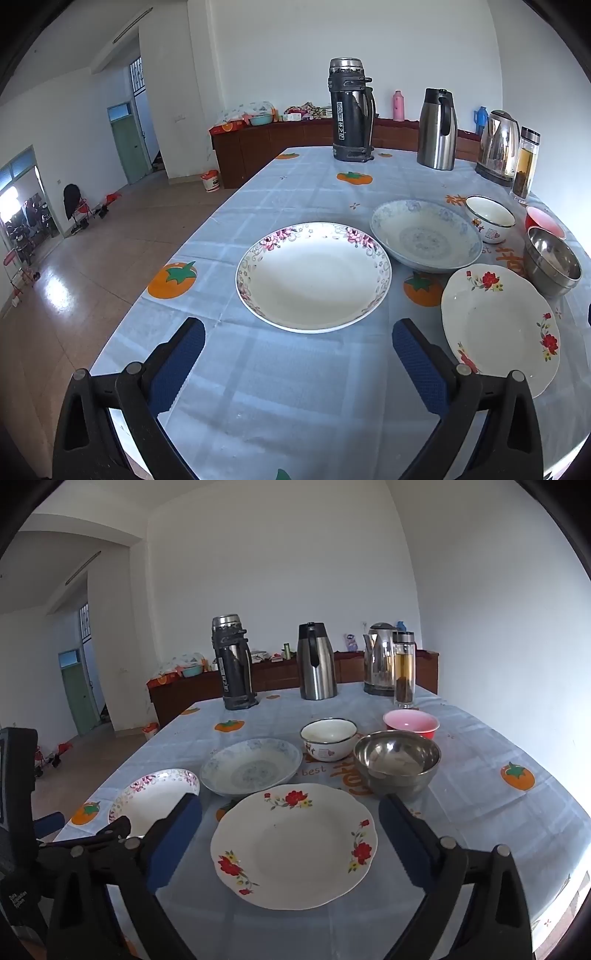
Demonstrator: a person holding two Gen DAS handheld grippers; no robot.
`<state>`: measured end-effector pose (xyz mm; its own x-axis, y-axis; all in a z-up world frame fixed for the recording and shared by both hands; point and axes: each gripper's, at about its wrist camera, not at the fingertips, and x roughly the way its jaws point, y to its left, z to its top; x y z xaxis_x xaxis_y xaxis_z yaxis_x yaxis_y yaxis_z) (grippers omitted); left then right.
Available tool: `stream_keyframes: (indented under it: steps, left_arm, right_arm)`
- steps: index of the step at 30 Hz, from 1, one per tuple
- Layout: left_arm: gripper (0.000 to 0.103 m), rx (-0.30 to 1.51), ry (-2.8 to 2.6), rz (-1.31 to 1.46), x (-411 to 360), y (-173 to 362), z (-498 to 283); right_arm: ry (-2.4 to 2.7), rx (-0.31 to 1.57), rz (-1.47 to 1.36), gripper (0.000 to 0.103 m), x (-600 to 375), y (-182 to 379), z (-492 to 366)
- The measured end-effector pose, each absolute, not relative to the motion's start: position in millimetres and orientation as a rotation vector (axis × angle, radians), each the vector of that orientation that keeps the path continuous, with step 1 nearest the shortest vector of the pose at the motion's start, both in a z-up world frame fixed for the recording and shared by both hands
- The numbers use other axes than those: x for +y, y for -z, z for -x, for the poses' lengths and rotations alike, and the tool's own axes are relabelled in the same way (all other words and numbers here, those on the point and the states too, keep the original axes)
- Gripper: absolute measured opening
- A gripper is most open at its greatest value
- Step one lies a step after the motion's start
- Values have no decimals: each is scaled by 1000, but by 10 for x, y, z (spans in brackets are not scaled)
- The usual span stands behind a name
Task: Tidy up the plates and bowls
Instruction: 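Move the left gripper toward the pink-floral white plate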
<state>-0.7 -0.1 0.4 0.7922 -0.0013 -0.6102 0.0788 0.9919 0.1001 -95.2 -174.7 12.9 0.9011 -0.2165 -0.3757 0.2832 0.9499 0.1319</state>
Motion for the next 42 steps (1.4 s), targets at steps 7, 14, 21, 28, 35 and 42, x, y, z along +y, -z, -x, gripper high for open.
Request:
stream_keyframes:
  steps: [7, 14, 21, 28, 35, 42]
  left_arm:
    - [102, 652, 47, -126, -5, -6, 34]
    - [102, 654, 42, -122, -48, 13, 39]
    - [102, 653, 47, -122, -21, -25, 12]
    - [102, 664, 47, -112, 0, -12, -15]
    - [102, 666, 43, -129, 28, 7, -45]
    - [102, 693, 30, -124, 148, 68, -175]
  right_arm:
    - [259, 367, -187, 97, -1751, -129, 953]
    - [247, 387, -188, 89, -1738, -93, 927]
    - [254, 387, -201, 88, -1763, -91, 920]
    - [237, 393, -199, 86, -1761, -94, 911]
    - [203, 414, -208, 74, -1753, -91, 826]
    - [141, 469, -246, 64, -1719, -65, 601]
